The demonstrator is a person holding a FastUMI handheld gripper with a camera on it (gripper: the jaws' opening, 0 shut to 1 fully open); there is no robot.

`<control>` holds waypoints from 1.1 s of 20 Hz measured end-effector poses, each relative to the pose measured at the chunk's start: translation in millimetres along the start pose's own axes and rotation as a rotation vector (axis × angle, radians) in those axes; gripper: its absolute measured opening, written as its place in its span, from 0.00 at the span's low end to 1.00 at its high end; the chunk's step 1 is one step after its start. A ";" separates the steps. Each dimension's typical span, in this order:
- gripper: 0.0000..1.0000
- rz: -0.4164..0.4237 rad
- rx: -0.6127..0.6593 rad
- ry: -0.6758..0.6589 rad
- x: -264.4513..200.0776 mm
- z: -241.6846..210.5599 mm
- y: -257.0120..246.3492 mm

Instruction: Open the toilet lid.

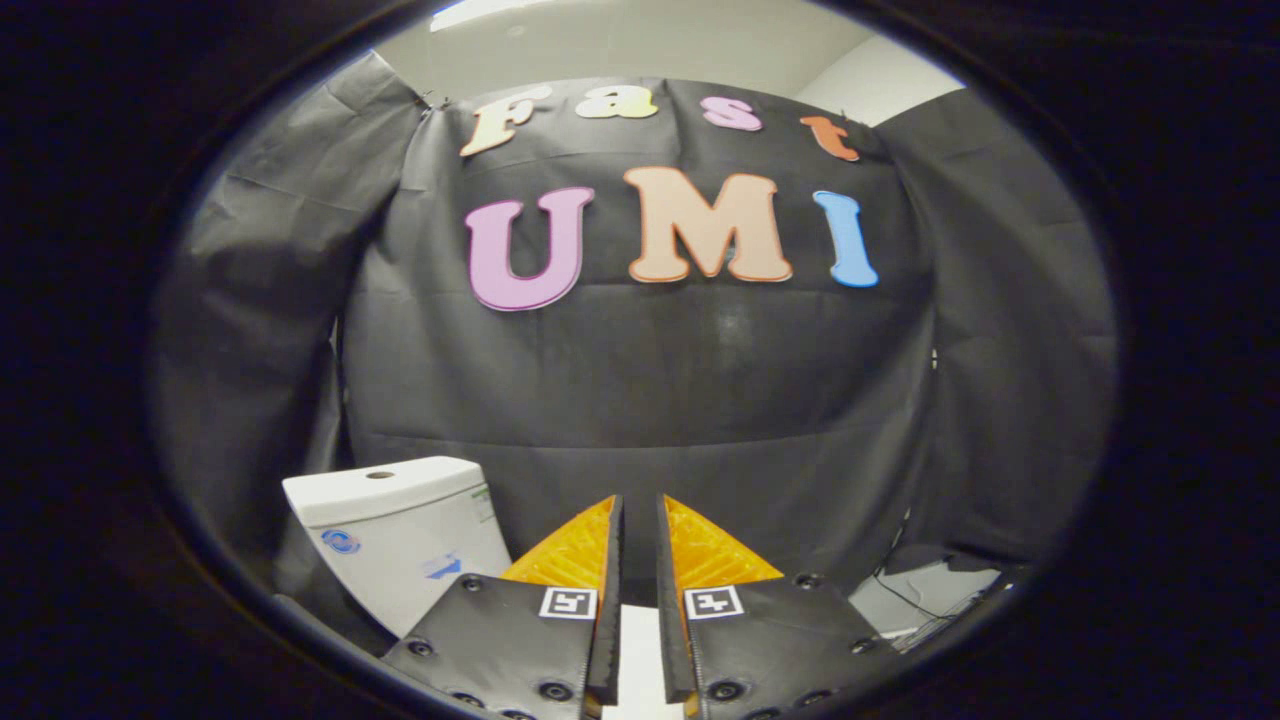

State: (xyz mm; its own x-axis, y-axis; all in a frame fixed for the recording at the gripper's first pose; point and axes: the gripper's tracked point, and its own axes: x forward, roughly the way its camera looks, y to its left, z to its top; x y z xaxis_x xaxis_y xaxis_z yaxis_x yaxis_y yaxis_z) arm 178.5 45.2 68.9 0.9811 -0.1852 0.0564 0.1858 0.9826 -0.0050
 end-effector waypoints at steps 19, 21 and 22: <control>0.31 0.100 -0.123 0.181 -102.4 -88.2 -81.1; 0.32 0.119 -0.107 0.158 -103.5 -86.4 -76.6; 0.31 0.118 -0.101 0.156 -105.1 -87.4 -74.7</control>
State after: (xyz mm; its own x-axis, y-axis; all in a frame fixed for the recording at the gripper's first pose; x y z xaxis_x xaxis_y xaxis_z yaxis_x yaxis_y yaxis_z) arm 66.3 -10.1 -24.0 0.9914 -0.0765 -0.1059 0.0656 0.9925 -0.1028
